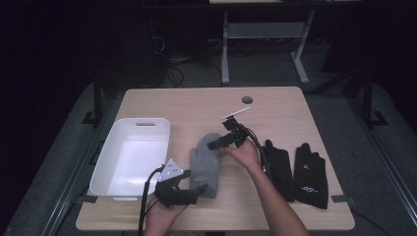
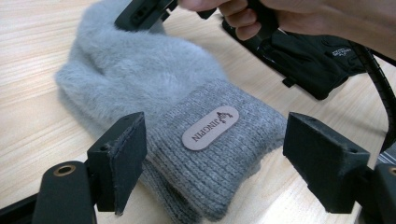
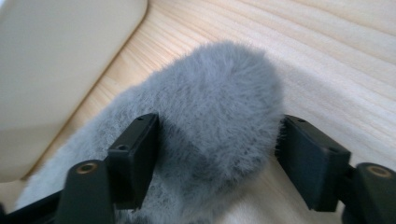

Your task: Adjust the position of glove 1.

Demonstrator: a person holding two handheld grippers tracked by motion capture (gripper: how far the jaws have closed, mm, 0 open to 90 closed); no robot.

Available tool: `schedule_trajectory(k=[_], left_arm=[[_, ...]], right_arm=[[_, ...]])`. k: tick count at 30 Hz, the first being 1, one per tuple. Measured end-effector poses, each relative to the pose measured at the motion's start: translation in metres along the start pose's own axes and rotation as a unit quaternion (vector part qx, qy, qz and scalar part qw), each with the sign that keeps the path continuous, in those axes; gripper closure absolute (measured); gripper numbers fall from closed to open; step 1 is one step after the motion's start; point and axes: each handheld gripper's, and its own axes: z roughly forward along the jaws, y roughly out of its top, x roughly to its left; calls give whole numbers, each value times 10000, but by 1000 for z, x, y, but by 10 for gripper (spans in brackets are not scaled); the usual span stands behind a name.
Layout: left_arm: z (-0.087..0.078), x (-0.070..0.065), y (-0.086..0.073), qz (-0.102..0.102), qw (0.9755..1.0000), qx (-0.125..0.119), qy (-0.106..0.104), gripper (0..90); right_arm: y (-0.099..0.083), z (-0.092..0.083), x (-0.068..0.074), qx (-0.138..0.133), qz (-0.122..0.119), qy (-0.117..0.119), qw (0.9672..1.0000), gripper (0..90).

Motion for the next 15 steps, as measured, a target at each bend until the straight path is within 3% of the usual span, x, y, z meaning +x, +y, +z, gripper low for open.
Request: schedule_trajectory(k=[2, 6, 10, 15], left_arm=[[0, 0, 0, 14, 10000, 10, -3, 212], [-2, 1, 0, 18, 10000, 18, -13, 212], [-3, 2, 0, 19, 10000, 10, -9, 212], [-3, 0, 1, 10, 10000, 28, -45, 213]], right_arm=[[0, 5, 0, 86, 27, -3, 10000, 332], [-2, 13, -3, 138, 128, 230, 9996, 492], [-4, 11, -1, 58, -5, 308, 9995, 684], [-7, 0, 1, -39, -254, 263, 9993, 748]])
